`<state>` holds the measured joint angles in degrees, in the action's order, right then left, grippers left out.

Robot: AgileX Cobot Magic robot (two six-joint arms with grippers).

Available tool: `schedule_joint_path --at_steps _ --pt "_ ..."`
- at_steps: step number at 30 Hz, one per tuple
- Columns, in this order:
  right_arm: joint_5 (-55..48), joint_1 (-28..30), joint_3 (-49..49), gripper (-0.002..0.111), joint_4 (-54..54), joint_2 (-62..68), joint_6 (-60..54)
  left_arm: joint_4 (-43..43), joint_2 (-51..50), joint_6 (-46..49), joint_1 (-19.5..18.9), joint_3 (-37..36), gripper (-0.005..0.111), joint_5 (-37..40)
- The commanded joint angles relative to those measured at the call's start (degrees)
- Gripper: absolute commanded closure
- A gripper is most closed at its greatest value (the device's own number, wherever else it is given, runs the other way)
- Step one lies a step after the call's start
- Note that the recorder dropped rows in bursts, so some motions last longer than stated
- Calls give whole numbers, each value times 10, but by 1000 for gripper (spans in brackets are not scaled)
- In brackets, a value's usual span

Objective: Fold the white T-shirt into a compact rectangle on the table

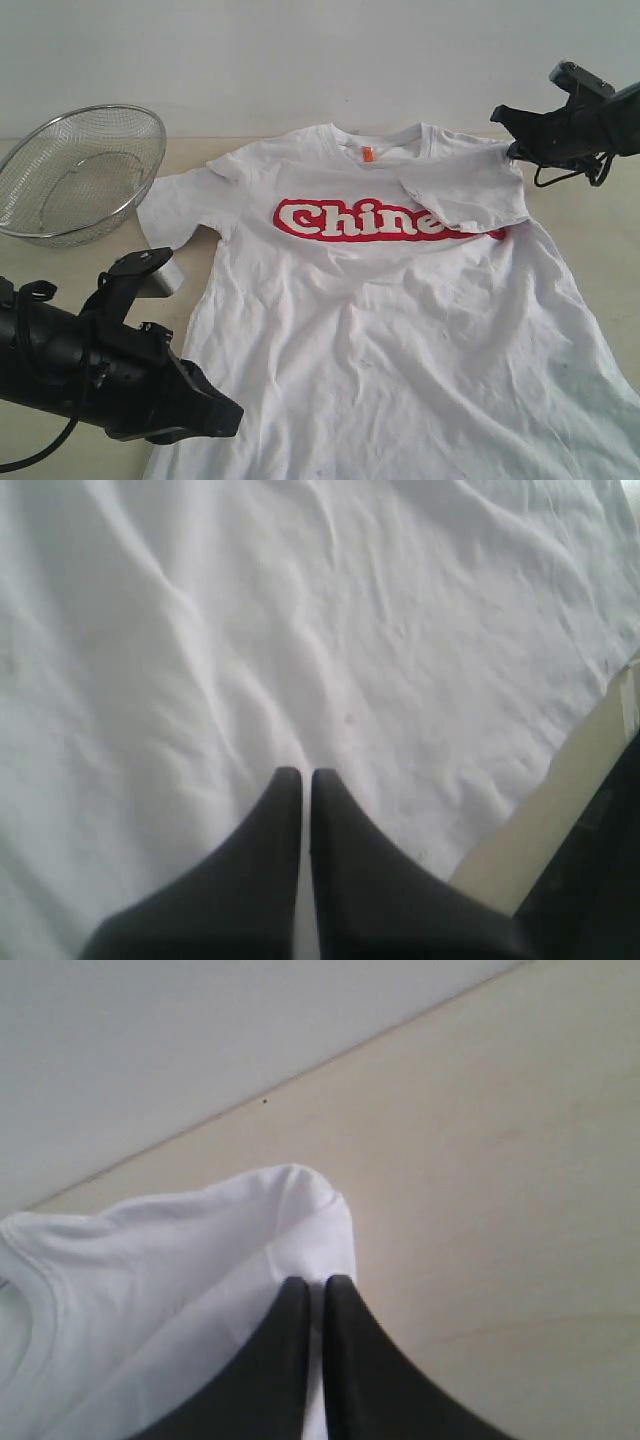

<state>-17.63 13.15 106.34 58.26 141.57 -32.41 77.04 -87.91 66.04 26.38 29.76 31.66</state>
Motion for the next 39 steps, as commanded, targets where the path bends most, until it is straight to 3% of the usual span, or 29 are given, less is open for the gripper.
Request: schedule_joint_path --at_steps 1,22,39 --pt "-6 6 6 107 -4 -4 8 5 5 4 2 2 102 2" --pt "-34 -1 6 107 -2 -4 9 5 5 13 2 2 102 0" --pt "24 -9 6 107 -58 17 0 5 5 13 2 2 102 0"
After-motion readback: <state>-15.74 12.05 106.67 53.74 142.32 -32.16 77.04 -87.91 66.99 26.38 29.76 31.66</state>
